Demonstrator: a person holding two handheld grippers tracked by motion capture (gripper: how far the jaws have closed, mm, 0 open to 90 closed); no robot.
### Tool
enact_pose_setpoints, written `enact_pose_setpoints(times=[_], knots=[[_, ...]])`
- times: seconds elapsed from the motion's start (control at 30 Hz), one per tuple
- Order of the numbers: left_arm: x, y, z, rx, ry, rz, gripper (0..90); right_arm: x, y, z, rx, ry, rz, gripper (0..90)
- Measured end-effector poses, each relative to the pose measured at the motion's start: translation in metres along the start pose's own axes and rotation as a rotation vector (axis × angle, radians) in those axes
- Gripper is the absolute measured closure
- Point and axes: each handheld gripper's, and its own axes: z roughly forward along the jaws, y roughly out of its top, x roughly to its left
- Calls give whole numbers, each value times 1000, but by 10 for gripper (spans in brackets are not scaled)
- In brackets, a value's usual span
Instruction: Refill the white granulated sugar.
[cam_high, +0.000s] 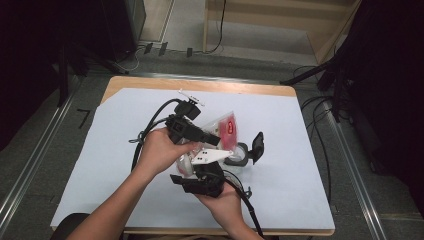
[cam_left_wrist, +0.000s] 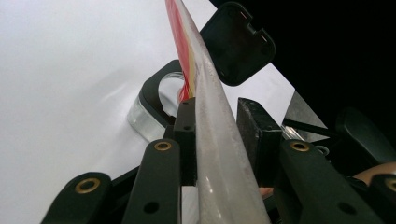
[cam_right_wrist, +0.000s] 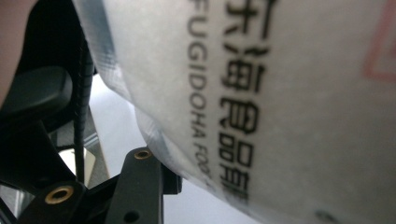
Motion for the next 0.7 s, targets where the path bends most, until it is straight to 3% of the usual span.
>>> enact_pose_setpoints(times=[0.07, 0.17, 0.5, 0.57, 0.7], knots=[[-3, 1, 0, -3, 4, 13, 685, -1, 1, -2, -15, 31, 42, 609], [-5, 3, -1, -7, 5, 10, 677, -1, 2, -3, -30, 39, 55, 608], [-7, 6, -1, 8, -7, -19, 729, 3, 2, -3, -22, 8, -4, 593], [-6, 7, -1, 15, -11, -21, 722, 4, 2, -3, -17, -12, -31, 624], [-9, 8, 0, 5, 4, 4, 681, 2, 2, -4, -24, -6, -6, 631]])
